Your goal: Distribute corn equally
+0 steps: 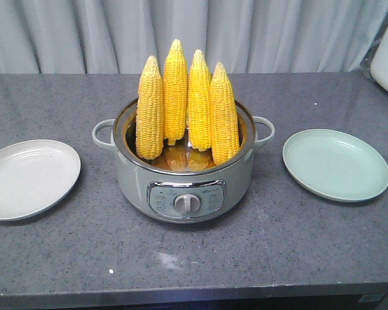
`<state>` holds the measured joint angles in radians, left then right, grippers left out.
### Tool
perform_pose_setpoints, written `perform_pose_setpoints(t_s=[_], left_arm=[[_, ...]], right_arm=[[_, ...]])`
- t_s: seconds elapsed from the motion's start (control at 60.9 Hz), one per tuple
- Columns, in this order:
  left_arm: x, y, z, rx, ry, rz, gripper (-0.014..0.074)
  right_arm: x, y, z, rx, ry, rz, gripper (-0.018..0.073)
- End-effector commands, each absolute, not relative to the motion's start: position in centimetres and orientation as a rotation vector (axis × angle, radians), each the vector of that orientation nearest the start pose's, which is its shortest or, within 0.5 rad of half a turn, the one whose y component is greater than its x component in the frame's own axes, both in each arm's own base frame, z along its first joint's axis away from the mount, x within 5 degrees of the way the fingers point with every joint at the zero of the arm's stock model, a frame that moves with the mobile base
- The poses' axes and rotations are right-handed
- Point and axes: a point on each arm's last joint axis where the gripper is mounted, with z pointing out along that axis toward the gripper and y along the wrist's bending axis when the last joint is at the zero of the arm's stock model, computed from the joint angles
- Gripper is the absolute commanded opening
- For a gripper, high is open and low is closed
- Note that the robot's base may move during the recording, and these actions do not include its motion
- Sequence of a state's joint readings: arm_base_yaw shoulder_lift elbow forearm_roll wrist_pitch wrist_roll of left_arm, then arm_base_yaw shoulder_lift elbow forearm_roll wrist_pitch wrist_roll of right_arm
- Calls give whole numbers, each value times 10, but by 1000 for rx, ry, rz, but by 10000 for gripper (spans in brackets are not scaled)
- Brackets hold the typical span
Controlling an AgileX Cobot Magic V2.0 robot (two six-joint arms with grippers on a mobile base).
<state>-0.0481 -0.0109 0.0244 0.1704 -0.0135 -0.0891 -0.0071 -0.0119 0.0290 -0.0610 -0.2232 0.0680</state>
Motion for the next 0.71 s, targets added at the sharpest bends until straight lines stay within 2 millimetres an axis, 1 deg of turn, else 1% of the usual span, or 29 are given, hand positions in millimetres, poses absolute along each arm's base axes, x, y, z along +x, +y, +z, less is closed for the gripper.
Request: perform_pose_setpoints(t_s=[0.0,0.099,0.181,0.263,0.361,0.427,0.46,0.476,0.526,0.559,0.608,0.624,0.69], left_arm=[[54,-4,216,89,1371,-7,-6],[52,-3,228,26,1372,-69,-6],[51,-2,245,3,1411,-74,-6],[54,-1,269,-9,1475,-65,-6],[58,0,310,-14,1513,-48,-6],[67,0,335,-18,1532,-44,-6],[70,0,351,-22,1535,-42,-6],[74,0,354,-24,1556,-40,-6],[82,0,374,-30,1582,-35,-6],[89,0,385,-35,1616,-31,-6],[96,1,407,-45,1645,-25,-6],[101,1,409,-49,1677,-21,-6],[113,1,429,-62,1738,-12,-6]], right_arm=[[50,1,236,24,1219,41,-10],[52,0,249,26,1310,28,-10],[53,0,269,30,1377,22,-10],[58,-1,291,35,1463,16,-10],[66,-2,318,39,1568,6,-10],[75,-2,336,45,1641,3,-10],[79,-2,344,47,1681,0,-10],[82,-3,348,49,1705,-1,-10],[88,-3,361,52,1762,-5,-10],[95,-3,366,55,1820,-8,-10],[104,-4,376,61,1890,-10,-10],[107,-4,378,62,1908,-11,-10],[120,-4,388,67,1988,-14,-10]])
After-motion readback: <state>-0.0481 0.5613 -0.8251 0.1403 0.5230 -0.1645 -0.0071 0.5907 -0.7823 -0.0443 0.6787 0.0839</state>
